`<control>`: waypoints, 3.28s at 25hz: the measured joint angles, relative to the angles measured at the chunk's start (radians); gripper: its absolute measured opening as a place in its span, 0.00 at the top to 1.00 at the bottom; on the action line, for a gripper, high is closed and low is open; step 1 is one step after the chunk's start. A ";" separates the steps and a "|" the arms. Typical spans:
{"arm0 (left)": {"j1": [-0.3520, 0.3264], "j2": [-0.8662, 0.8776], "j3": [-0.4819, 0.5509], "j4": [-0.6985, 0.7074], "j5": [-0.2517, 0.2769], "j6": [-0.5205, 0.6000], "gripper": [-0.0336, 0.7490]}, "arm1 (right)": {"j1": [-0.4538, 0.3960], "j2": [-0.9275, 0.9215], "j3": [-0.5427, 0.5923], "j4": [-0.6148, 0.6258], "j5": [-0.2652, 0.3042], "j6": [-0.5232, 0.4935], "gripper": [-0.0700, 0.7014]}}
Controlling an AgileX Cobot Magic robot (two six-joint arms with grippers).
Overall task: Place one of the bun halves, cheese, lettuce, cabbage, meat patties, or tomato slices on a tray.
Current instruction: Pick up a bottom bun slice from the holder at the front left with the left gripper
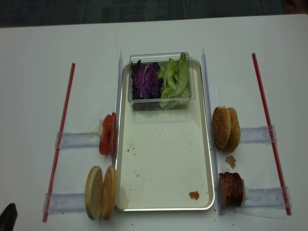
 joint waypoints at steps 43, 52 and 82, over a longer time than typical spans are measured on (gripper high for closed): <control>-0.014 0.777 -0.294 -0.103 0.074 -0.022 0.36 | 0.000 0.000 0.000 0.000 0.000 0.002 0.16; -0.014 0.955 -0.294 -0.117 0.068 0.004 0.36 | 0.000 0.000 0.000 0.000 0.000 0.002 0.16; -0.111 1.058 -0.294 -0.256 0.053 -0.003 0.39 | 0.000 0.000 0.000 0.000 0.000 0.002 0.16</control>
